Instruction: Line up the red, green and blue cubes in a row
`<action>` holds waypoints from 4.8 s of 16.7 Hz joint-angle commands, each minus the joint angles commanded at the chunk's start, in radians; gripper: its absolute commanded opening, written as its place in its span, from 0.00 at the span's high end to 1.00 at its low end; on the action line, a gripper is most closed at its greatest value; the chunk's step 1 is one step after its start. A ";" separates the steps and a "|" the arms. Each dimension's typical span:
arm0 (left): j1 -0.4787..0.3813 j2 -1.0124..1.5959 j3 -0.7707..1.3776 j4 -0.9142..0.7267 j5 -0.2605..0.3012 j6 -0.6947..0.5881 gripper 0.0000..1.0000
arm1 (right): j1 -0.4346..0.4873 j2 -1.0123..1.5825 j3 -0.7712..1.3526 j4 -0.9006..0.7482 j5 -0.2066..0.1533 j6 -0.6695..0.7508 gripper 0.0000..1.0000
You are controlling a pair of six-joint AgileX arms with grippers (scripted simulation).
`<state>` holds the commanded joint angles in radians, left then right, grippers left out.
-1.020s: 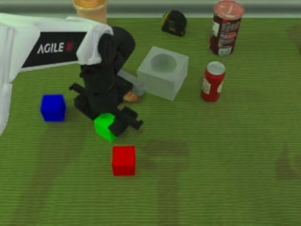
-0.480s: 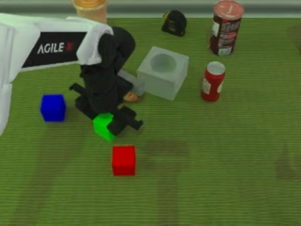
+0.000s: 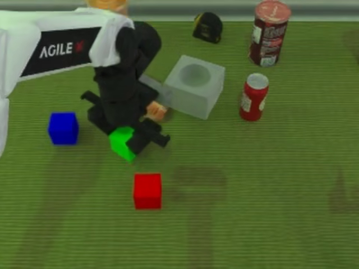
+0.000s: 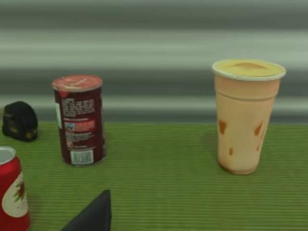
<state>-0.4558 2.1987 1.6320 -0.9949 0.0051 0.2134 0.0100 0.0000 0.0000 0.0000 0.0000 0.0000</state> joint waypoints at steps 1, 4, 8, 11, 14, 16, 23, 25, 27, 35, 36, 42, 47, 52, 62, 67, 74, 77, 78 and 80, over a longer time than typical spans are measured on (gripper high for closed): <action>0.003 -0.011 0.023 -0.038 0.000 -0.001 1.00 | 0.000 0.000 0.000 0.000 0.000 0.000 0.00; 0.012 -0.044 0.090 -0.142 -0.001 -0.003 1.00 | 0.000 0.000 0.000 0.000 0.000 0.000 0.00; 0.015 -0.058 0.108 -0.166 -0.001 -0.003 1.00 | 0.000 0.000 0.000 0.000 0.000 0.000 0.00; 0.003 -0.053 0.108 -0.165 -0.001 -0.015 1.00 | 0.000 0.000 0.000 0.000 0.000 0.000 0.00; -0.037 -0.049 0.122 -0.175 -0.002 -0.113 1.00 | 0.000 0.000 0.000 0.000 0.000 0.000 0.00; -0.077 -0.047 0.131 -0.185 -0.003 -0.220 1.00 | 0.000 0.000 0.000 0.000 0.000 0.000 0.00; -0.245 -0.054 0.141 -0.226 -0.004 -0.740 1.00 | 0.000 0.000 0.000 0.000 0.000 0.000 0.00; -0.287 -0.064 0.142 -0.231 -0.005 -0.867 1.00 | 0.000 0.000 0.000 0.000 0.000 0.000 0.00; -0.319 -0.076 0.142 -0.231 -0.006 -0.953 1.00 | 0.000 0.000 0.000 0.000 0.000 0.000 0.00; -0.335 -0.082 0.139 -0.226 -0.007 -0.999 1.00 | 0.000 0.000 0.000 0.000 0.000 0.000 0.00; -0.336 -0.079 0.127 -0.212 -0.007 -0.998 1.00 | 0.000 0.000 0.000 0.000 0.000 0.000 0.00; -0.336 -0.032 -0.019 -0.008 -0.007 -0.998 1.00 | 0.000 0.000 0.000 0.000 0.000 0.000 0.00; -0.337 -0.023 -0.041 0.018 -0.007 -0.998 1.00 | 0.000 0.000 0.000 0.000 0.000 0.000 0.00; -0.337 -0.023 -0.041 0.018 -0.007 -0.998 0.62 | 0.000 0.000 0.000 0.000 0.000 0.000 0.00; -0.337 -0.023 -0.041 0.018 -0.007 -0.998 0.00 | 0.000 0.000 0.000 0.000 0.000 0.000 0.00; -0.337 -0.023 -0.041 0.018 -0.007 -0.998 0.00 | 0.000 0.000 0.000 0.000 0.000 0.000 0.00; -0.330 -0.048 0.040 -0.088 -0.007 -1.001 0.00 | 0.000 0.000 0.000 0.000 0.000 0.000 0.00; -0.322 -0.074 0.113 -0.194 -0.007 -1.002 0.00 | 0.000 0.000 0.000 0.000 0.000 0.000 0.00; -0.320 -0.083 0.130 -0.216 -0.007 -1.002 0.00 | 0.000 0.000 0.000 0.000 0.000 0.000 0.00; -0.318 -0.088 0.141 -0.229 -0.007 -1.001 0.00 | 0.000 0.000 0.000 0.000 0.000 0.000 0.00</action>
<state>-0.7742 2.1105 1.7731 -1.2242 -0.0022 -0.7880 0.0100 0.0000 0.0000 0.0000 0.0000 0.0000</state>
